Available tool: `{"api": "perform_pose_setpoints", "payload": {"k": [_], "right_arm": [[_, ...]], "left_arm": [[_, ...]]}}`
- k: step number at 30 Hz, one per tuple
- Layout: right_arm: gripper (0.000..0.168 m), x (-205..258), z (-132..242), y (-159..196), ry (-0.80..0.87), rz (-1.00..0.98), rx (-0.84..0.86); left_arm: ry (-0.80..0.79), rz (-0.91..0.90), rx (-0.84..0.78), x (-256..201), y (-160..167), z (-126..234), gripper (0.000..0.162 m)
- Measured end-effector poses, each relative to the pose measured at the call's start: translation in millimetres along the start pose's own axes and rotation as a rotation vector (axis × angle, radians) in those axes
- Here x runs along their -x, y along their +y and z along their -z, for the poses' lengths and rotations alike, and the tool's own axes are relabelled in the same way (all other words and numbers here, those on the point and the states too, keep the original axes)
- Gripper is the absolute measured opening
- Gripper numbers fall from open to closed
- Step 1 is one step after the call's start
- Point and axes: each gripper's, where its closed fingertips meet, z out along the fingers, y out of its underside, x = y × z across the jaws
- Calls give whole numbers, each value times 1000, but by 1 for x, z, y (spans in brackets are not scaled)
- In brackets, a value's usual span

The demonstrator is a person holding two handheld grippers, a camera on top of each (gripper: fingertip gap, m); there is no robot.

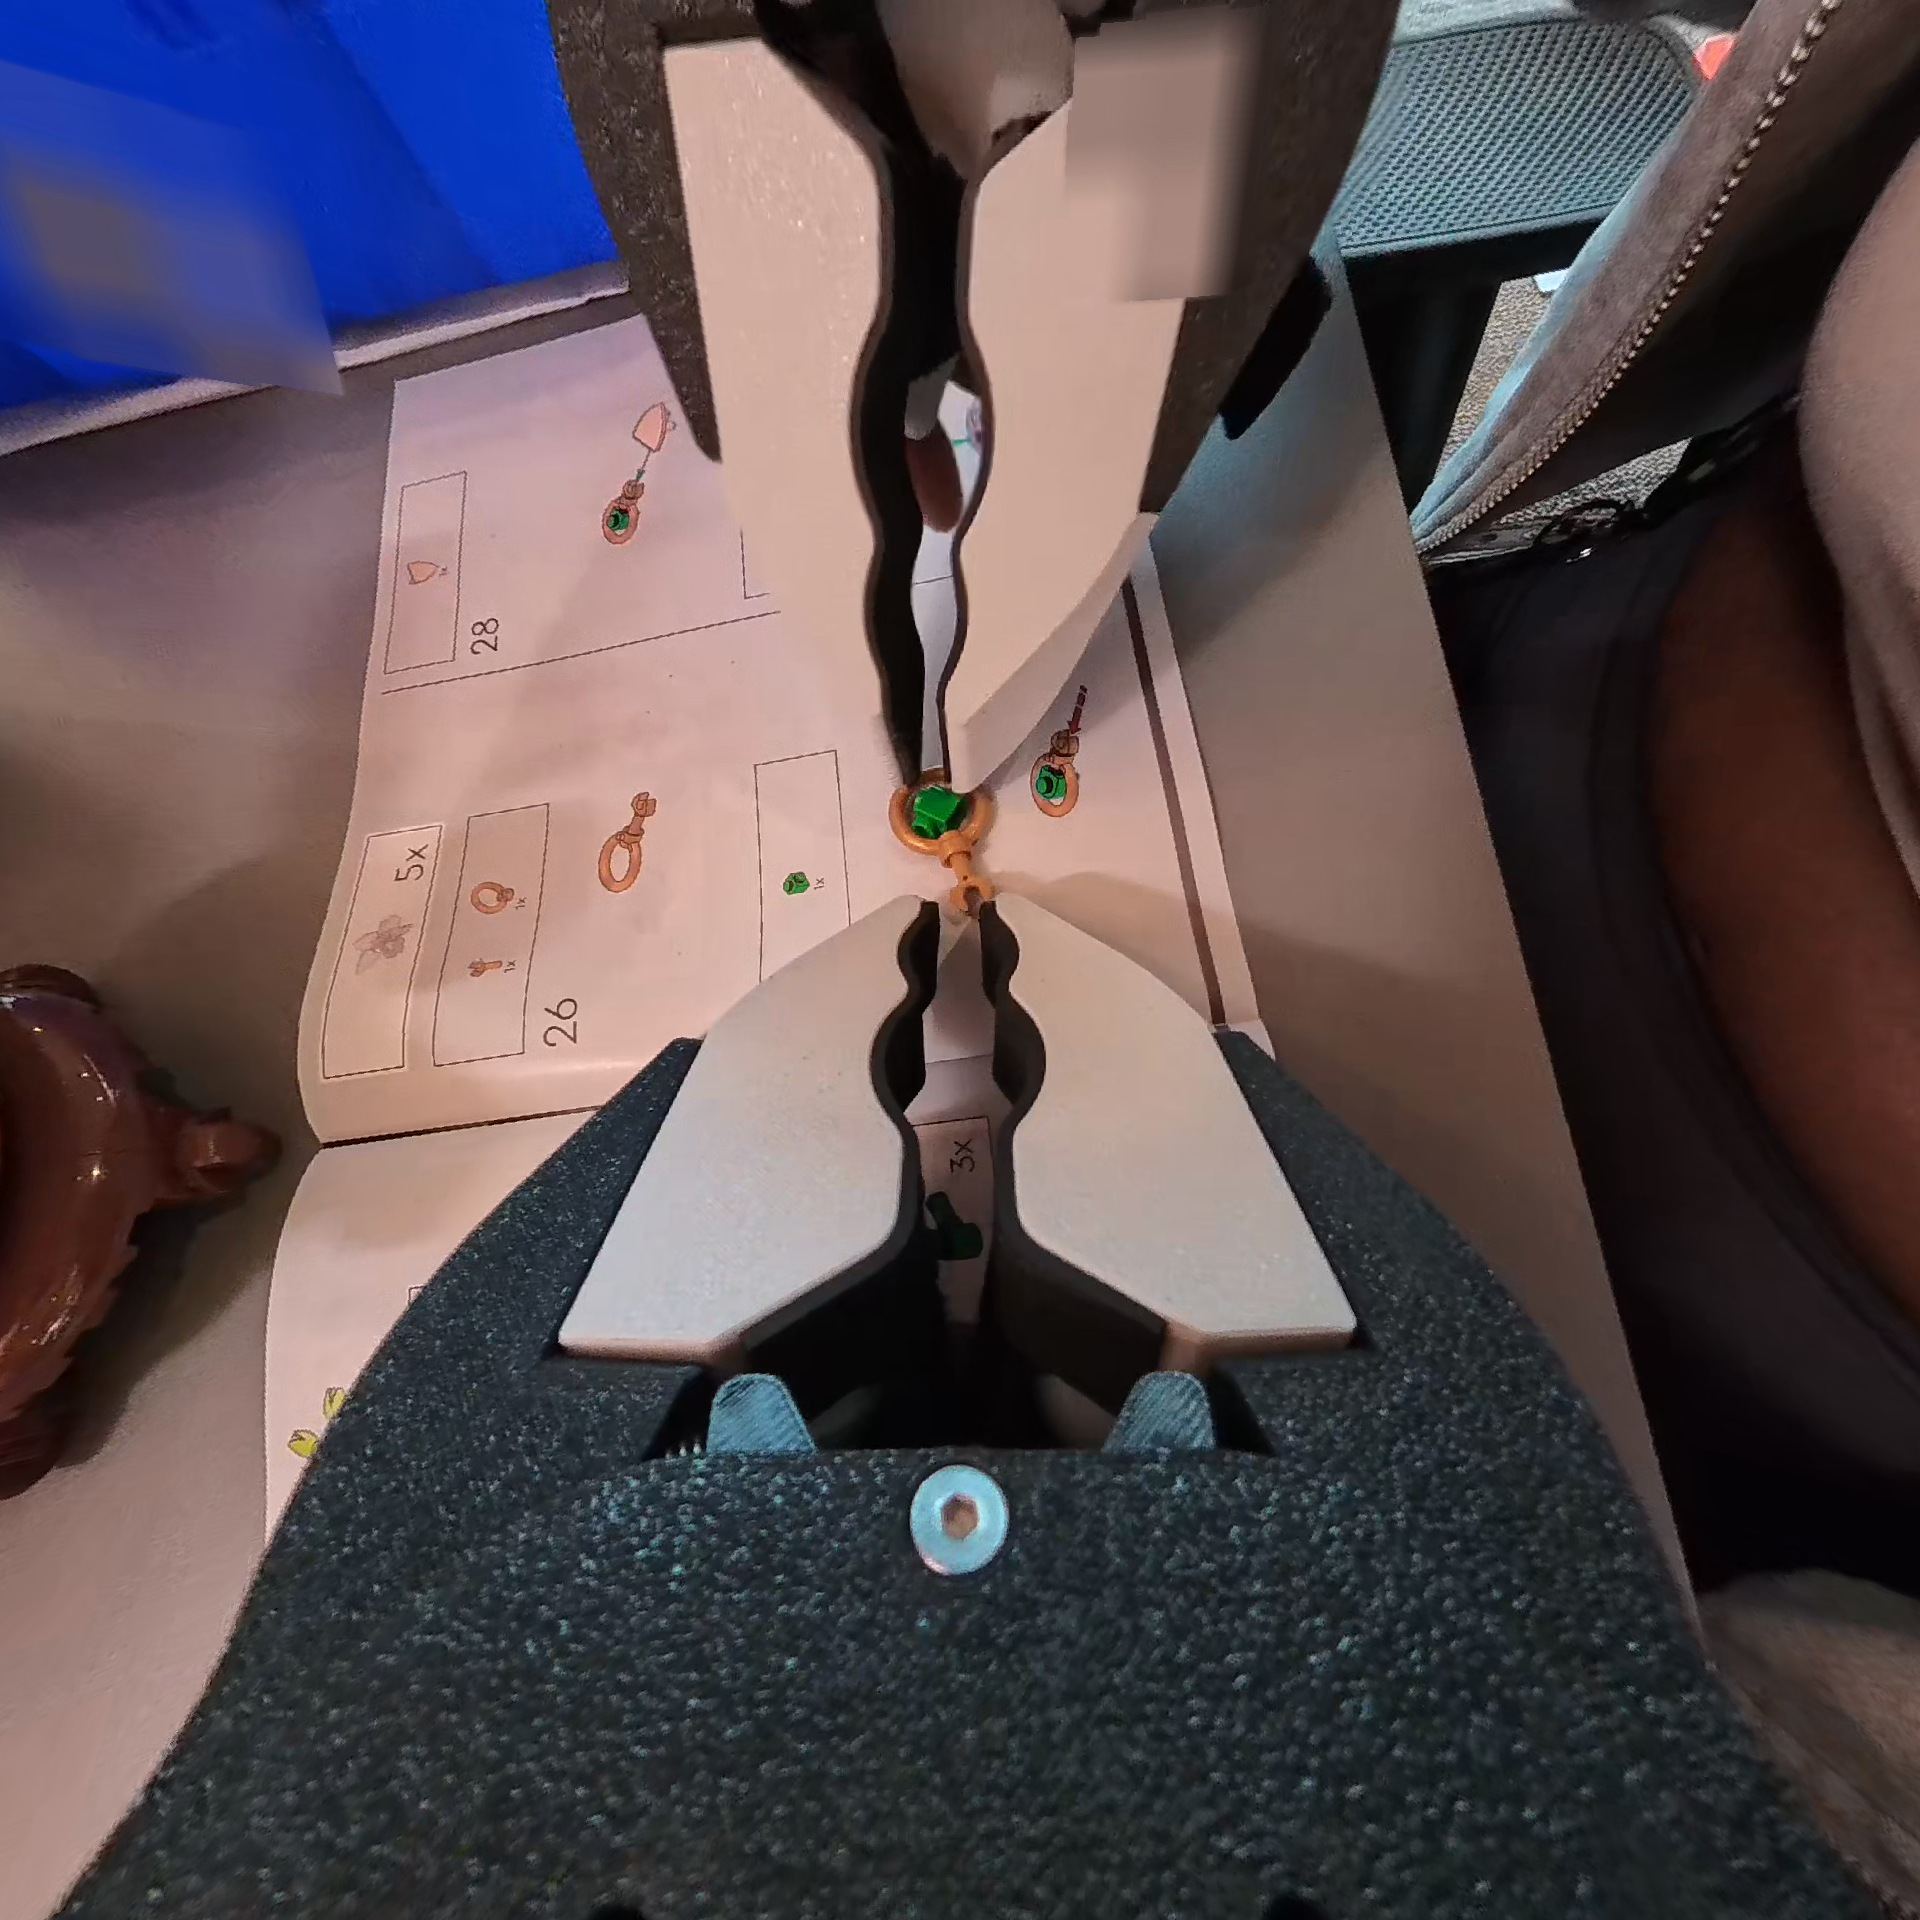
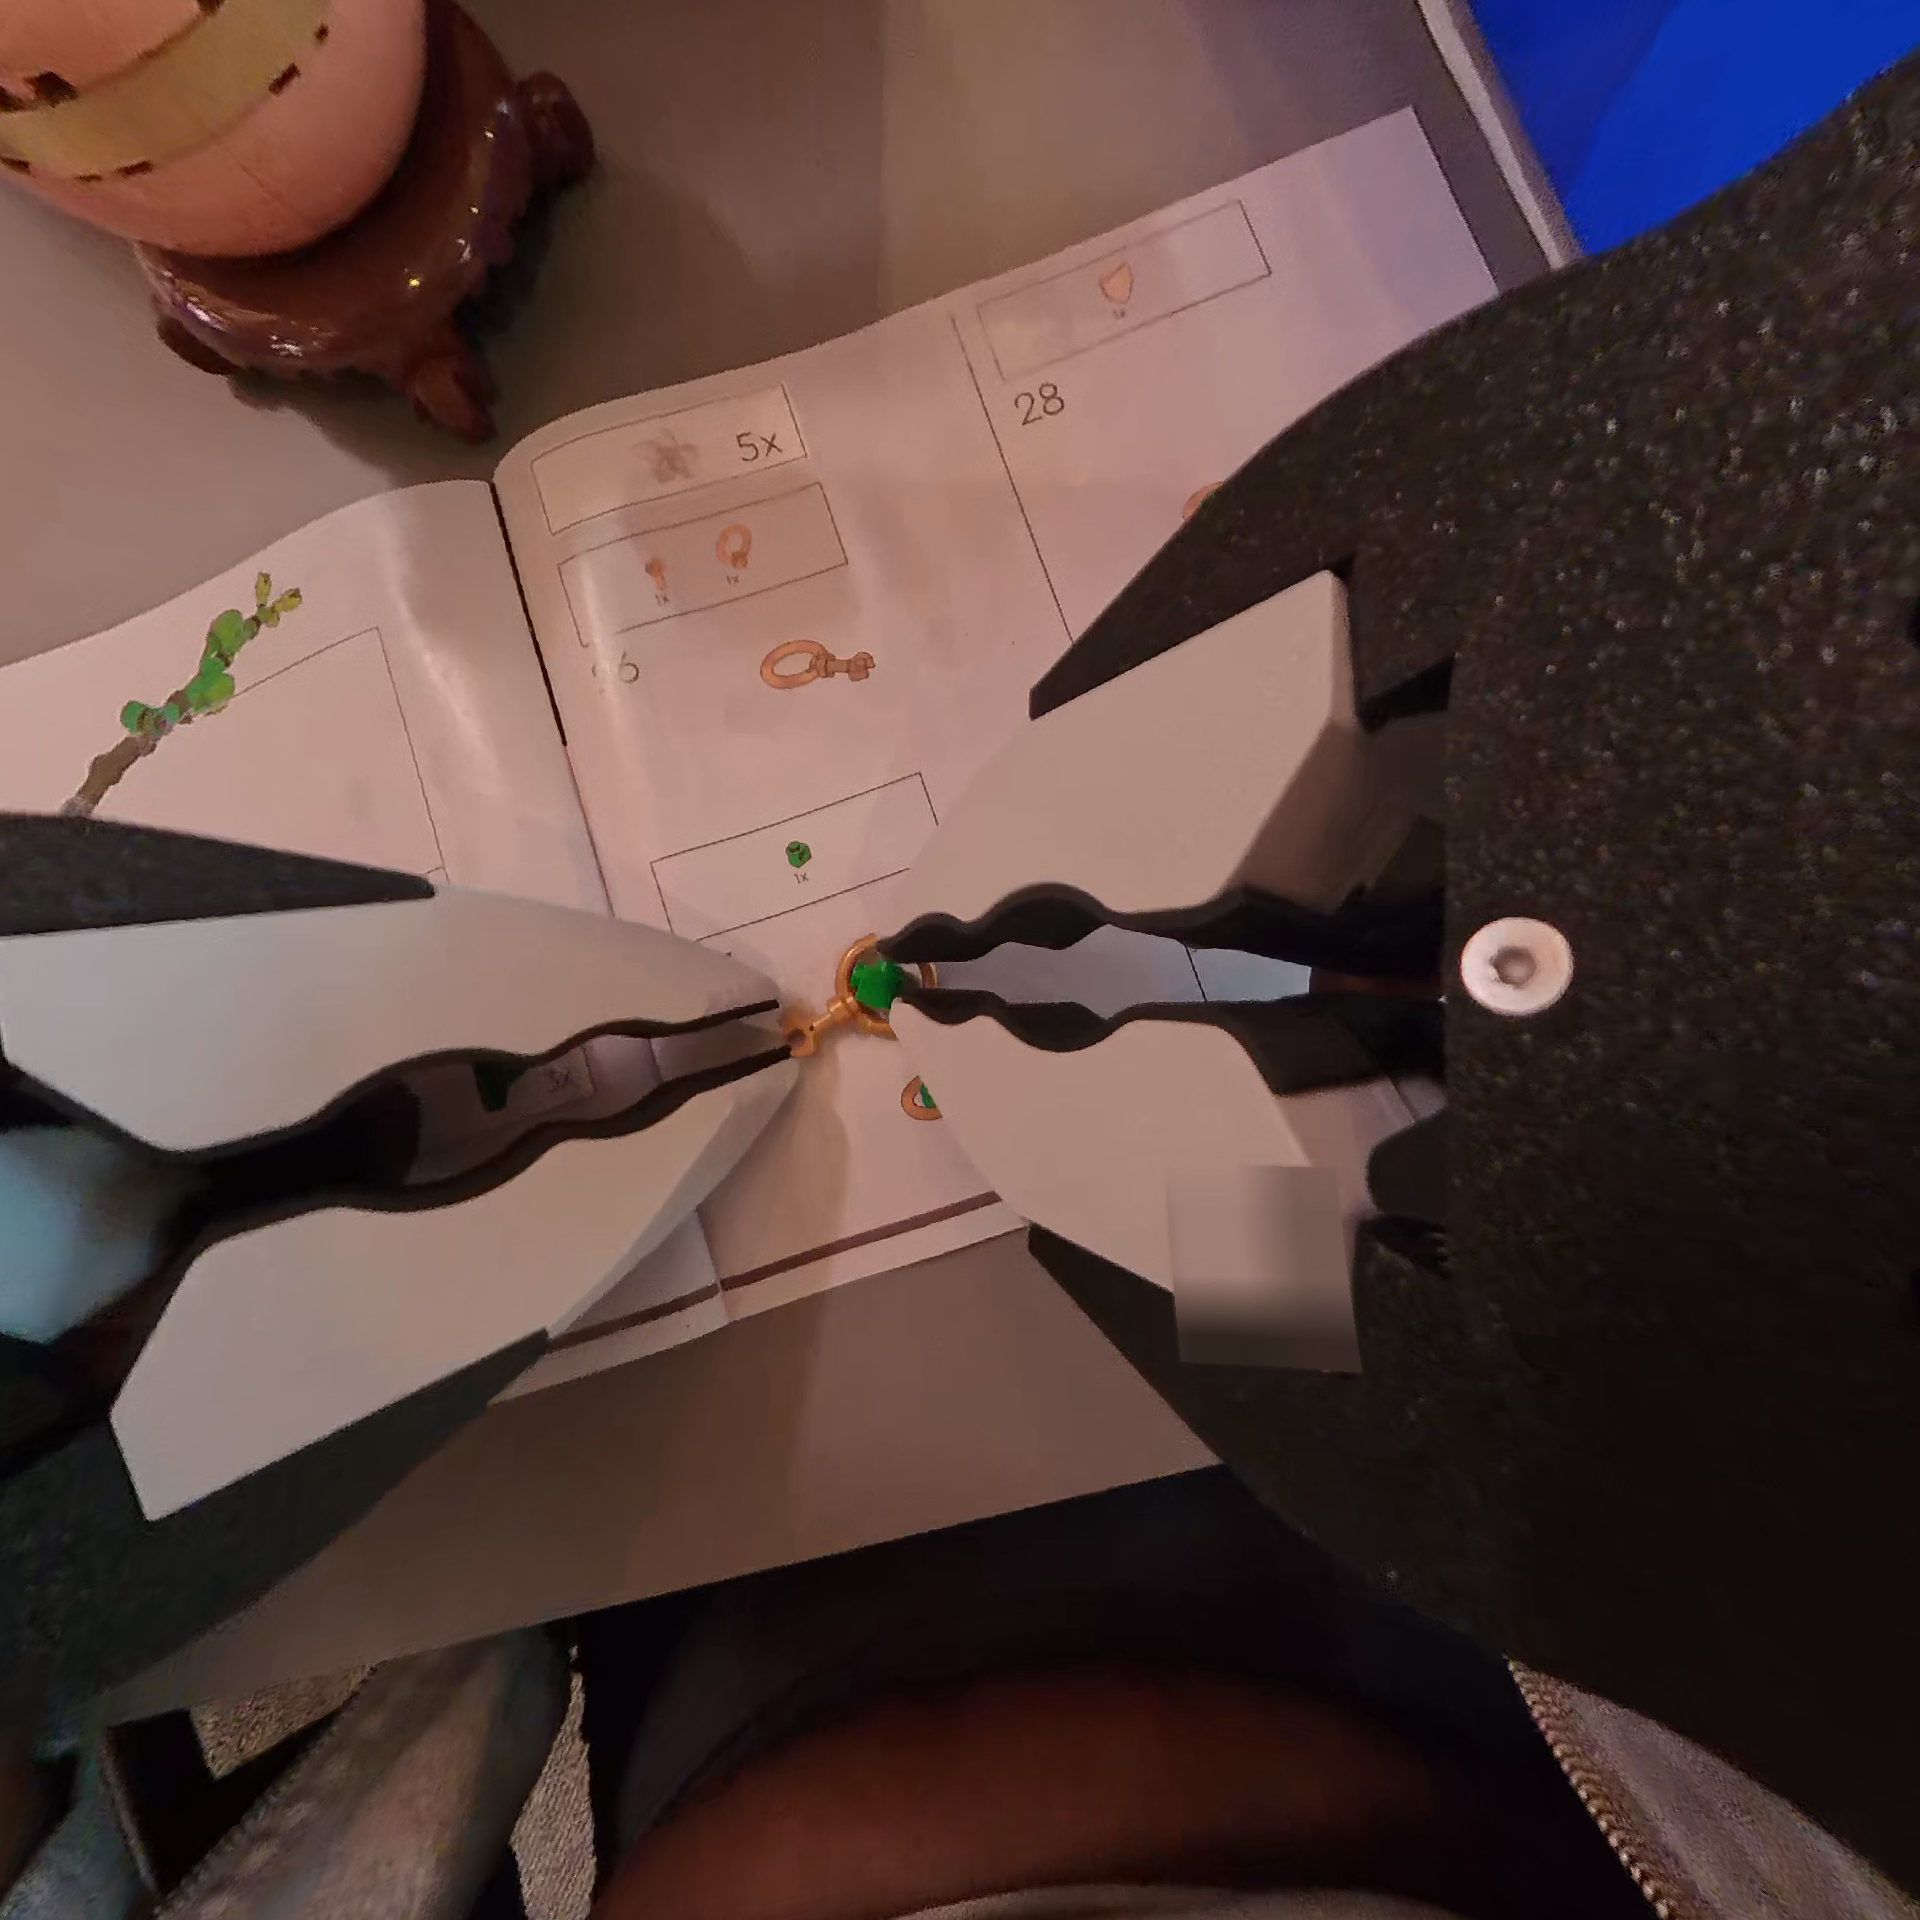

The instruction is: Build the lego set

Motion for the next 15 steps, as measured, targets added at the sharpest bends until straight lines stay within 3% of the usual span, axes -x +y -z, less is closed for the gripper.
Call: {"api": "perform_pose_setpoints", "payload": {"k": [1, 5, 10, 15], "right_arm": [[5, 2, 0, -1, 2, 26, -5], [5, 6, 0, -1, 4, 63, -11], [8, -1, 1, -1, -2, -125, -38], [8, 2, -2, -2, -9, -179, -63]], "left_arm": [[2, 3, 0, 0, 0, 0, 8], [5, 9, 0, 0, 0, 0, 8], [3, 8, 0, 0, 0, 0, 8], [0, 4, 0, 0, 0, 0, 8]]}}
